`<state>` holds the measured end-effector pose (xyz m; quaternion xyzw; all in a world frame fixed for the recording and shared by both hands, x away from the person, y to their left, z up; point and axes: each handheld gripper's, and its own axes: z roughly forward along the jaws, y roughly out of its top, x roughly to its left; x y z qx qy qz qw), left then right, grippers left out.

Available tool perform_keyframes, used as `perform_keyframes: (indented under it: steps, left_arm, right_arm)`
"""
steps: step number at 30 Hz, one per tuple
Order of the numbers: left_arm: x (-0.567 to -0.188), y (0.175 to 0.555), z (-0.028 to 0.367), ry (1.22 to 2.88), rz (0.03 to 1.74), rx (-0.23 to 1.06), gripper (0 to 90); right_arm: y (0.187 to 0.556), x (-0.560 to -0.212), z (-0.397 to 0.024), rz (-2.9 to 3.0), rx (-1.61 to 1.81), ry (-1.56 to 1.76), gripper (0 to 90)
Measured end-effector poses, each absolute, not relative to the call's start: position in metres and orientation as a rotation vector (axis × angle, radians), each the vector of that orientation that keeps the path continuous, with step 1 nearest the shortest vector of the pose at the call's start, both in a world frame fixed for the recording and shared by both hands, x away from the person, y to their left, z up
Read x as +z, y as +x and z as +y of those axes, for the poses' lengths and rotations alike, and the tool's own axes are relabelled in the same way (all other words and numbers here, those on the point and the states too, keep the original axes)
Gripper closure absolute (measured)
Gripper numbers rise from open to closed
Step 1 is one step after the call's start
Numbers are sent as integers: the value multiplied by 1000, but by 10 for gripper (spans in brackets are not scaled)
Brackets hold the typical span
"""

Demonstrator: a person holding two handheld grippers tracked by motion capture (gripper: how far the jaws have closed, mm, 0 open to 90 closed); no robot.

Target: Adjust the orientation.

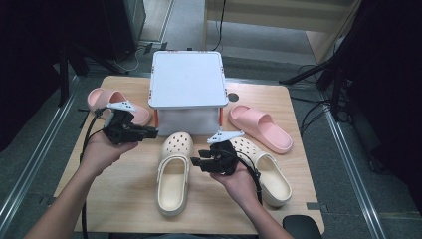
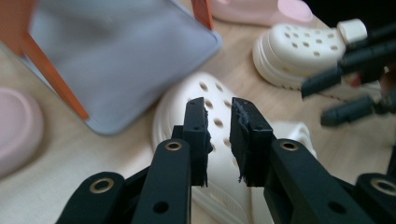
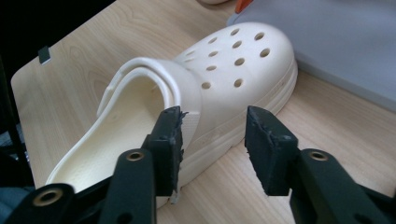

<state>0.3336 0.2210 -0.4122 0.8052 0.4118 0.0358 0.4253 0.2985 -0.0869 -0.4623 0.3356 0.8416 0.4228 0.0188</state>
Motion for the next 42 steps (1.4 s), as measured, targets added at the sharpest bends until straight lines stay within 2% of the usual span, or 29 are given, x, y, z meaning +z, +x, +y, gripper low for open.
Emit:
perform_keyframes:
  steps: [12, 21, 34, 42]
  left_arm:
    - [-384, 368, 206, 2029, 986, 103, 754]
    - [-388, 388, 205, 2034, 1007, 139, 754]
    - [-391, 396, 219, 1987, 1038, 159, 772]
    - [-359, 399, 211, 1987, 1010, 198, 761]
  right_arm:
    - [278, -466, -79, 2600, 1278, 1044, 444]
    - [269, -470, -72, 2609, 1244, 1081, 422]
    - [267, -476, -65, 2639, 1221, 1084, 424]
    - [269, -476, -64, 2610, 1232, 1122, 377]
